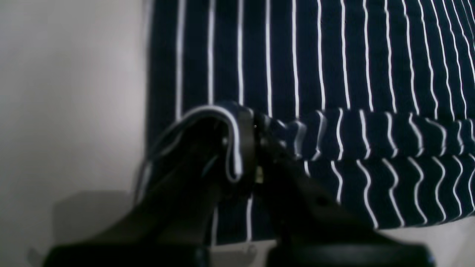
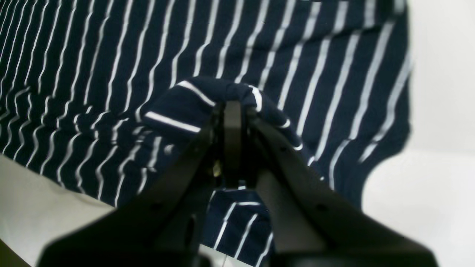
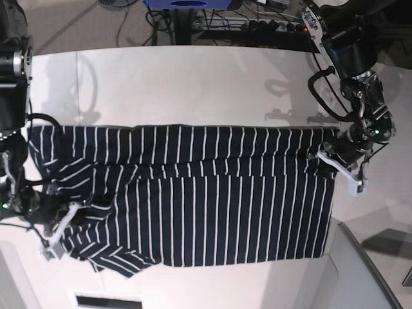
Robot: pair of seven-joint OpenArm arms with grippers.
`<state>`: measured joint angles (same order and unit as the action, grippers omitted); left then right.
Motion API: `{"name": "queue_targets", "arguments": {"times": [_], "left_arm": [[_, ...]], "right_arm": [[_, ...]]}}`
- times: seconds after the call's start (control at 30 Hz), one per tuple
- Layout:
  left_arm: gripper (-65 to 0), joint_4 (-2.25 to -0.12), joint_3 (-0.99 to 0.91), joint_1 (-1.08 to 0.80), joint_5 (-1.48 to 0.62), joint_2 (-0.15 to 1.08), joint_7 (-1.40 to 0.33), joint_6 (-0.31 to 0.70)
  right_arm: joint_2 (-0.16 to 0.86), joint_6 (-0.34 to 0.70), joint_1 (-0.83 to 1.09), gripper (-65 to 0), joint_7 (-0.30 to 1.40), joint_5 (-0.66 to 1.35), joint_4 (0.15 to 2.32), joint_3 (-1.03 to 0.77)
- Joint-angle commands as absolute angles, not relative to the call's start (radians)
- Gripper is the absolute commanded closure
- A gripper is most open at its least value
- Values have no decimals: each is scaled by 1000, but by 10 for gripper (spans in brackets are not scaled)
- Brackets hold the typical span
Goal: Layout the t-shirt on the table in an organized manner, then fold the t-shirt properly
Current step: 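Drag the shirt edge toward the hem with both grippers, folding it over, then release the folded shirt and raise both grippers away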
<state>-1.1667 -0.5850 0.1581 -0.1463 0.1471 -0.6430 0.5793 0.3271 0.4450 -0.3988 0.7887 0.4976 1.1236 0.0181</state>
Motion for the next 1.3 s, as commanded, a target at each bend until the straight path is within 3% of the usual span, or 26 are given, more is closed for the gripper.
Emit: {"name": "queue_targets", "arguments": {"times": [0.0, 0.6, 1.03, 1.27], "left_arm": [[0, -1184, -582, 176, -160, 165, -591, 582], [0, -1155, -588, 171, -160, 205, -556, 582], [0, -1150, -581, 176, -159, 206, -550, 582], [0, -1148, -581, 196, -159, 206, -550, 582]], "right_arm": [[335, 446, -429, -6, 768, 512, 1139, 12], [326, 446, -463, -6, 714, 512, 1135, 68], [303, 441, -510, -6, 641, 513, 990, 119], [303, 440, -513, -44, 602, 513, 990, 119]]}}
